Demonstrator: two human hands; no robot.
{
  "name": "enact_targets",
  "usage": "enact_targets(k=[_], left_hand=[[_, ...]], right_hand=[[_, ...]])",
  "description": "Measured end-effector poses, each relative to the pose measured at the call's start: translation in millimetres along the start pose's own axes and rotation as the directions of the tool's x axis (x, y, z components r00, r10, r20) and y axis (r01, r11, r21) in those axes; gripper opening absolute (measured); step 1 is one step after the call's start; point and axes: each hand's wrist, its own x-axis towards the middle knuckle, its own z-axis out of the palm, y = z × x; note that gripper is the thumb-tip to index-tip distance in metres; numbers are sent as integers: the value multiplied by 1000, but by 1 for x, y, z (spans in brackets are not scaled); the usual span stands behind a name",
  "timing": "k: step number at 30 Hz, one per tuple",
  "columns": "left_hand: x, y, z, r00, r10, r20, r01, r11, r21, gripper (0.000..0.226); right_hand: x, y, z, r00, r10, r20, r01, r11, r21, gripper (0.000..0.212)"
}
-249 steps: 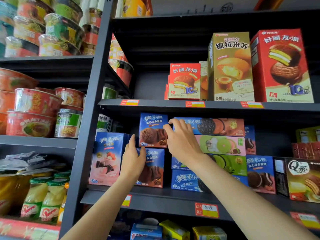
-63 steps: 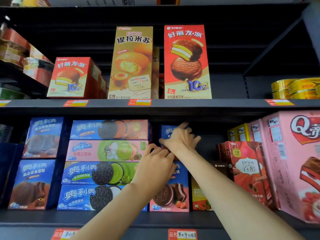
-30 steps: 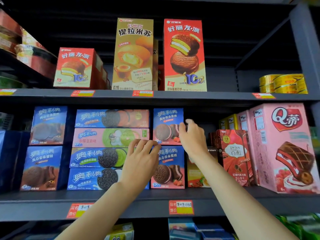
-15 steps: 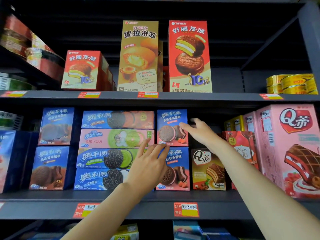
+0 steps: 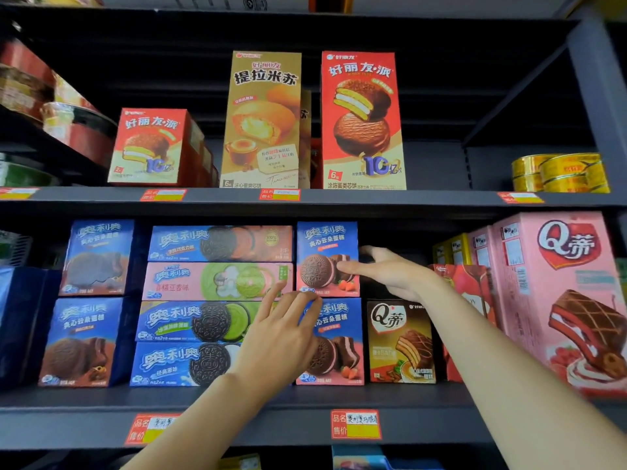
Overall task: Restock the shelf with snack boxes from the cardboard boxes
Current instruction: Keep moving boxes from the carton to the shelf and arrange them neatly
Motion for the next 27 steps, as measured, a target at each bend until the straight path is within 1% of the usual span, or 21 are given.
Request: enact_targets(k=[1, 2, 3, 4, 5, 6, 7, 9, 10, 13, 15, 17, 19, 22, 24, 27], left_hand=[[-1, 0, 1, 1000, -3, 0, 3, 1000, 1, 41], [-1, 1, 1, 1000, -7, -5, 7, 1000, 2, 41], [-1, 2, 2, 1000, -12, -11, 12, 1000, -1, 41], [-1, 3, 2, 1000, -18, -16, 17, 1000, -5, 42], [0, 4, 2, 1000, -21, -21, 20, 1000, -11, 43], [1, 6, 2, 999, -22, -24, 22, 1000, -15, 43], [2, 7, 2, 1000, -22, -23, 21, 1000, -18, 43], [3, 8, 1, 1000, -24, -10, 23, 999, -27, 44], [3, 7, 1, 1000, -24, -4, 23, 999, -34, 44], [2, 6, 3, 1000, -10, -9, 10, 998, -55, 43], [0, 6, 4, 1000, 1, -10, -2, 998, -67, 44], [0, 6, 4, 1000, 0, 7, 0, 997, -77, 45], [3, 9, 4, 1000, 3, 26, 0, 996, -90, 45], [8, 18, 4, 999, 22, 34, -18, 993, -113, 46], [11, 24, 3, 998, 39, 56, -33, 992, -119, 46], [13, 26, 0, 991, 49, 126, -35, 993, -112, 47]], right_hand=[[-4, -2, 3, 1000, 3, -23, -3, 1000, -15, 95], [-10, -5, 7, 997, -7, -76, 3, 999, -51, 102], [-17, -7, 14, 985, -49, -167, 29, 992, -119, 102], [-26, -8, 23, 950, -141, -278, 79, 972, -221, 96], [-34, -5, 34, 892, -267, -365, 129, 924, -361, 87], [-42, -2, 44, 837, -386, -388, 148, 843, -517, 79], [-49, 2, 53, 810, -463, -360, 141, 750, -647, 73], [-55, 17, 61, 818, -511, -264, 114, 593, -797, 67], [-57, 23, 60, 829, -504, -243, 93, 551, -829, 65], [-67, 32, 43, 816, -511, -272, 49, 530, -847, 59], [-75, 39, 32, 845, -471, -252, 8, 483, -876, 55], [-82, 47, 26, 883, -387, -264, -56, 471, -880, 51], [-88, 51, 28, 889, -340, -306, -103, 503, -858, 51], [-88, 52, 40, 890, -292, -351, -129, 576, -807, 54], [-85, 51, 47, 878, -269, -397, -154, 626, -765, 58], [-82, 50, 51, 853, -250, -457, -203, 649, -733, 61]])
